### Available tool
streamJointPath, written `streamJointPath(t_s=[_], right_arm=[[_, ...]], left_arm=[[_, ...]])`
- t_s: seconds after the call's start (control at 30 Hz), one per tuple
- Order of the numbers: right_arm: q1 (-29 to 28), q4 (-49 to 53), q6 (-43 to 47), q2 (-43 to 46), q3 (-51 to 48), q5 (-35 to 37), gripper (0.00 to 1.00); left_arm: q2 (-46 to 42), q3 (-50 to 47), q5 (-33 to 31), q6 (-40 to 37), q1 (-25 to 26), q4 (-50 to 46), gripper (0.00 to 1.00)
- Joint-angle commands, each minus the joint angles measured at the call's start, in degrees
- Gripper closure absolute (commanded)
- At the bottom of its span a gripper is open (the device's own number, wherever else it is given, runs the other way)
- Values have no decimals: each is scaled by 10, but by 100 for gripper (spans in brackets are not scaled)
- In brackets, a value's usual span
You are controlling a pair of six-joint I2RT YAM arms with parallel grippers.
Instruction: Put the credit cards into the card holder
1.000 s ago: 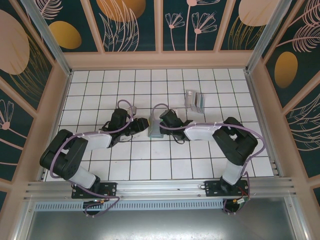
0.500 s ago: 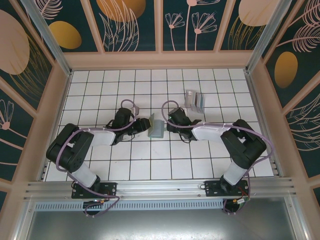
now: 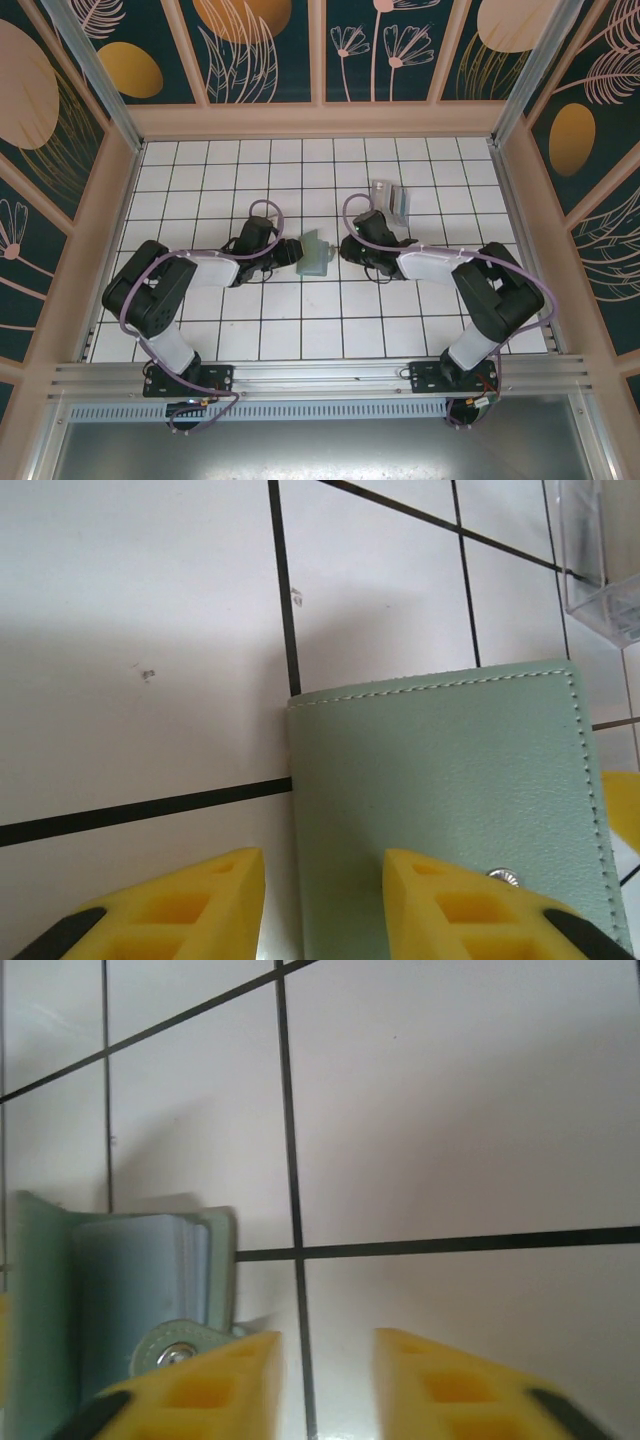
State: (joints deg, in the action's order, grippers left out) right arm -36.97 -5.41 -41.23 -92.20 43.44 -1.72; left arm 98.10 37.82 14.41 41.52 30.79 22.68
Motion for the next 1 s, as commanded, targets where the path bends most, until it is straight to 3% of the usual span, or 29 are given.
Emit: streamJointPath(t_s=[0.0, 0.37, 0.5, 0.7, 0.87, 0.97], right_arm=[[7, -31, -30, 37, -3, -50, 59], [-8, -9, -27, -45, 69, -77, 54], [-28, 41, -12, -76, 112, -51, 54], [-58, 146, 3, -112, 180, 44, 54], [-66, 165, 1, -126, 193, 73, 59], [-68, 174, 4, -123, 198, 83, 67]], left_arm=[[20, 17, -23, -20, 8, -28, 63], [48, 32, -25, -25, 10, -41, 61], [49, 30, -29, -26, 11, -49, 61], [53, 25, -26, -23, 11, -52, 60], [56, 24, -20, -15, 12, -46, 60], [57, 22, -19, -12, 11, -41, 60]])
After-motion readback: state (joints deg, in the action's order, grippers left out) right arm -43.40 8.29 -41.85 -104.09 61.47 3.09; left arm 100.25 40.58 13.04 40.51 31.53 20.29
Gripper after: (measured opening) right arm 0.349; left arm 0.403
